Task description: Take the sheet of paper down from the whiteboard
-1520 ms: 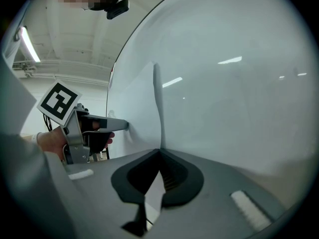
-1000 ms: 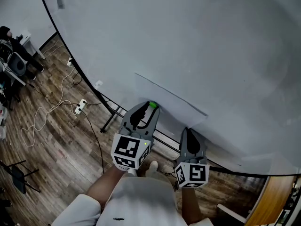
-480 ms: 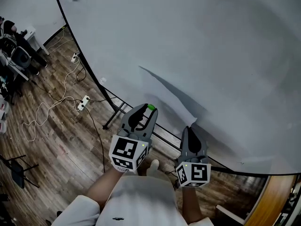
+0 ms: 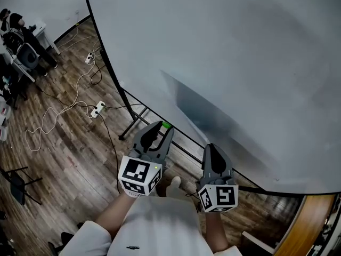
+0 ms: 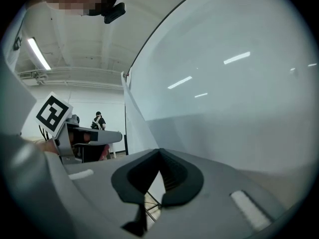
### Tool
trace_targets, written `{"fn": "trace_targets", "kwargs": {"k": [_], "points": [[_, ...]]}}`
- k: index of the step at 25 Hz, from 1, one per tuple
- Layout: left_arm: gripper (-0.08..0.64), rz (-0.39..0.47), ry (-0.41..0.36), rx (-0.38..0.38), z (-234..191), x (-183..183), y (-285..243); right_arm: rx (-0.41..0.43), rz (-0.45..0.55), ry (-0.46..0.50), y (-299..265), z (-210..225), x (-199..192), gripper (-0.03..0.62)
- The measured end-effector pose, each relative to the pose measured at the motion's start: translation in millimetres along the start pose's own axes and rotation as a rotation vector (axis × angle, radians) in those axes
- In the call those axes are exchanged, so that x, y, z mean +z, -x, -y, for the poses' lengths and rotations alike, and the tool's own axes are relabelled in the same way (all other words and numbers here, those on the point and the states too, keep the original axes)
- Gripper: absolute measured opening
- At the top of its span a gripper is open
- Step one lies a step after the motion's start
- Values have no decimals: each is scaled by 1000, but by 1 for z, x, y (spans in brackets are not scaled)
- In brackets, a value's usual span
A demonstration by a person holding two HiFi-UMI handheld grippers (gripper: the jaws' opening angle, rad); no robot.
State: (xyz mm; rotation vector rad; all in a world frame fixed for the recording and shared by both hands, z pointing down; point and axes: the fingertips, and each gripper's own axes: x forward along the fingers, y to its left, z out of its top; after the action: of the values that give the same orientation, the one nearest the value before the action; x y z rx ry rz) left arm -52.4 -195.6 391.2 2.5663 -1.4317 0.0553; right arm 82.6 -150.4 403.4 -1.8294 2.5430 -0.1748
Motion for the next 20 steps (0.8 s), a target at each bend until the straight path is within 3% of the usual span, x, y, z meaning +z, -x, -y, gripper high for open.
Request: {"fn": "trace_targets", "kwargs": {"k": [20], "points": [[126,14,19,78,-44,-18,103,104,-3,-17,22,-89,-13,9]]}}
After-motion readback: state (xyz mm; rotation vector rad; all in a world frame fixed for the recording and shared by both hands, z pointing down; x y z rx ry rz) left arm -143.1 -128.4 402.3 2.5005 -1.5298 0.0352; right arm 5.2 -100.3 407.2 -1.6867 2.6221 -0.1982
